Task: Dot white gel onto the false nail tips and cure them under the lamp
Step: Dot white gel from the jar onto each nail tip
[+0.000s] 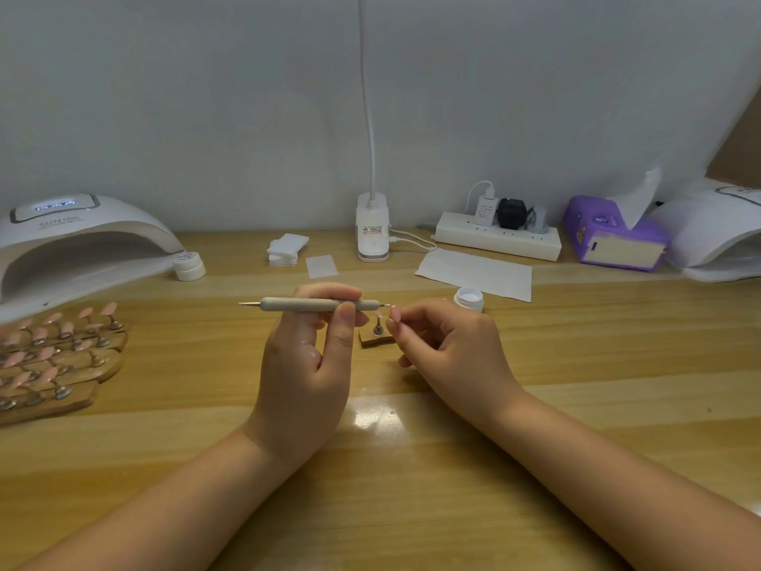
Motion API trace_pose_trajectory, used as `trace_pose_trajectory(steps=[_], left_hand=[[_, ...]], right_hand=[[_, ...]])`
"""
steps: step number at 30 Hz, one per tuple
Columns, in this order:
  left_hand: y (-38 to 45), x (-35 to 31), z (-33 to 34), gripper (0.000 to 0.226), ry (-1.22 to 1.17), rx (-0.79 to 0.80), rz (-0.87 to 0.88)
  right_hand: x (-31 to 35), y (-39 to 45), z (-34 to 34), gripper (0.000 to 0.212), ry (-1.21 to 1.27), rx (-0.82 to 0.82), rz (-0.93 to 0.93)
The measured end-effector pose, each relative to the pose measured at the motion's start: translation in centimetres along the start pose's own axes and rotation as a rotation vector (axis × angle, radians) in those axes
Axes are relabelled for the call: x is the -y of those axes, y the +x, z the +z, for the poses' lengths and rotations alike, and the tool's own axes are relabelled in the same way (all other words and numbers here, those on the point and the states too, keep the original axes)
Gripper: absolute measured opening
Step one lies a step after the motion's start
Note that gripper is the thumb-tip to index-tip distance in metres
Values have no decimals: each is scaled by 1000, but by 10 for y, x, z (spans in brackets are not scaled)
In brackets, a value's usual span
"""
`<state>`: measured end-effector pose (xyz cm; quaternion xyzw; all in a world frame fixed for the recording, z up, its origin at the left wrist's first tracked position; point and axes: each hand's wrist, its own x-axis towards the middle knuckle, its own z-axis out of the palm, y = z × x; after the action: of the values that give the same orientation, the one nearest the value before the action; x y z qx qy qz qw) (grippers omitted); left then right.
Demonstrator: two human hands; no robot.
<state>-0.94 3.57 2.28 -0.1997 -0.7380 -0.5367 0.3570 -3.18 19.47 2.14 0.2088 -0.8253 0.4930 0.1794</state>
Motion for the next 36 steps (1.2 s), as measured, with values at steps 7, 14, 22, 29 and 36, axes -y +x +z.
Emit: trace_pose_trajectory(steps=[7,14,22,29,36], left_hand=[[0,1,0,13,0,0,-10],[0,0,0,12,9,7,12],[0,1,1,13,10,16,3],[-1,2,-1,15,22,27,-3],[0,2,0,15,45,31,-4]], right_hand=[[-1,0,0,9,-4,16,-5],[-2,0,0,9,-5,2,-12],[-2,1,-1,10,-15,18,-41],[-3,0,-1,11,-19,24,-62],[-4,1,-1,12,-17,23,-69]])
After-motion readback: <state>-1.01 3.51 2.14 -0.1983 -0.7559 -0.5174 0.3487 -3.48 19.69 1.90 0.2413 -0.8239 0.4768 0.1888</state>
